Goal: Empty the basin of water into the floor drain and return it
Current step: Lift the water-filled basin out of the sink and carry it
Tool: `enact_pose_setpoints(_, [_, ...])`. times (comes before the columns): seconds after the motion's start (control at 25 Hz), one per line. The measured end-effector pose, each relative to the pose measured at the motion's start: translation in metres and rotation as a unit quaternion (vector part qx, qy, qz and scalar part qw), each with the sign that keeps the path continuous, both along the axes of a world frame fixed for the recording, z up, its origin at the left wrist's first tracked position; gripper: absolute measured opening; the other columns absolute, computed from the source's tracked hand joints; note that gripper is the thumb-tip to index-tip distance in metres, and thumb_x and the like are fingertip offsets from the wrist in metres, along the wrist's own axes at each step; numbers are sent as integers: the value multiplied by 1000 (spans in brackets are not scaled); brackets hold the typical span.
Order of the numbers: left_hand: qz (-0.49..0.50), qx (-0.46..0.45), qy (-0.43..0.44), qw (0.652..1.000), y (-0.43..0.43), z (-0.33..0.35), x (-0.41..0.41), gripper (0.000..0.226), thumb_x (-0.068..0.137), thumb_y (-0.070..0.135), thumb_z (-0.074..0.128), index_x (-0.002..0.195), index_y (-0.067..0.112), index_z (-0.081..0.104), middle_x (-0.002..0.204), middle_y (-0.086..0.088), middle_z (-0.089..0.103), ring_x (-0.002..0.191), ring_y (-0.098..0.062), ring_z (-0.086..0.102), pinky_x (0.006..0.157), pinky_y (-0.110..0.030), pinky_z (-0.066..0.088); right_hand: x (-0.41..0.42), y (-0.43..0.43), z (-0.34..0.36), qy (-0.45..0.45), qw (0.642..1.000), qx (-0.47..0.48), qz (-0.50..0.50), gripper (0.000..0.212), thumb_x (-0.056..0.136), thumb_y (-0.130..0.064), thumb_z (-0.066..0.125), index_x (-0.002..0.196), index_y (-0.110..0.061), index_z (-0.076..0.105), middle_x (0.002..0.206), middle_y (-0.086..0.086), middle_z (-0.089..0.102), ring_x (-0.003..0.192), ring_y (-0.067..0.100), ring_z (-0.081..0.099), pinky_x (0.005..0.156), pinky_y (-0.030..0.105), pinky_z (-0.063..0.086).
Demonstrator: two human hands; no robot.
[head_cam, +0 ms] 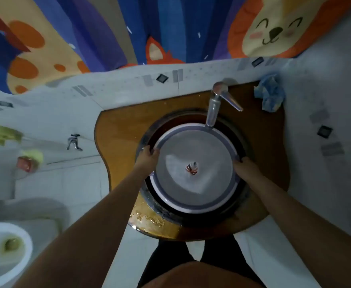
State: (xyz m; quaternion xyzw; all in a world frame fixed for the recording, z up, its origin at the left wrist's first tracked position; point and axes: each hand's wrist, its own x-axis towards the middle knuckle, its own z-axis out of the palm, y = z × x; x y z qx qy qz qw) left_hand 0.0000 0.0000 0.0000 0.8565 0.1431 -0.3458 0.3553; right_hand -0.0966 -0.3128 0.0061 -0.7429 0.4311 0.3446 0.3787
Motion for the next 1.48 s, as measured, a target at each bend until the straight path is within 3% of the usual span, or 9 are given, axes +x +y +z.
enact_pose_setpoints(0.08, [-16,14,21,1000,-1,-10,5,66,100,48,36,151,8,25,147,-16,44,122,-35,50,83,-36,38,4,3,-6,15,1000,-10,19,65,101,-47,40,154,-14,23,145,18,44,120,38,52,99,46,48])
enact_pose_setpoints(0.2, [-23,24,48,998,0,-23,6,54,100,42,39,140,6,37,114,-14,60,83,-23,56,71,-36,39,4,4,-15,33,999,30,-5,67,101,-45,41,156,-15,16,142,21,45,113,37,55,100,52,48])
enact_pose_setpoints(0.32, [-57,64,49,995,6,-26,8,47,99,37,44,135,6,42,89,-5,58,70,-17,55,59,-32,41,2,0,-18,43,998,39,9,67,102,-46,40,155,-14,16,142,20,45,115,39,54,100,54,48])
enact_pose_setpoints(0.52, [-164,91,58,980,12,-29,13,52,95,29,59,132,1,36,92,-3,52,77,-19,53,67,-32,40,-2,-6,-21,19,998,13,61,55,103,-45,39,144,-8,35,120,19,57,101,34,62,92,51,54])
enact_pose_setpoints(0.68, [-213,106,35,971,20,-31,14,21,95,20,57,107,6,45,84,-3,52,85,-24,58,70,-30,41,-7,-7,-21,-6,996,2,86,40,104,-35,41,133,-7,45,115,20,59,100,35,62,91,52,54])
enact_pose_setpoints(0.8, [-208,80,27,974,24,-28,13,18,95,17,57,101,10,42,83,-2,50,87,-24,55,72,-31,40,-11,-8,-18,-33,997,13,70,38,104,-32,42,135,-8,44,127,20,56,109,36,60,95,53,52])
enact_pose_setpoints(1.04, [-212,66,24,975,29,-15,5,23,92,16,61,108,11,44,104,-12,57,95,-27,57,80,-38,47,-17,-13,-6,-55,997,49,37,42,104,-28,46,141,-10,40,137,20,50,117,37,56,92,47,54])
enact_pose_setpoints(1.36, [-139,24,37,989,36,6,-36,32,88,12,65,116,4,53,109,-18,62,103,-32,59,94,-46,50,-18,-22,16,-81,991,37,104,35,102,-31,49,132,-13,48,133,14,54,115,32,57,95,52,53])
enact_pose_setpoints(1.48, [-116,11,36,993,39,16,-53,30,87,11,66,114,4,55,105,-17,63,100,-32,61,93,-46,52,-21,-25,24,-85,984,30,151,34,102,-33,49,129,-12,50,129,12,56,115,31,57,96,50,51])
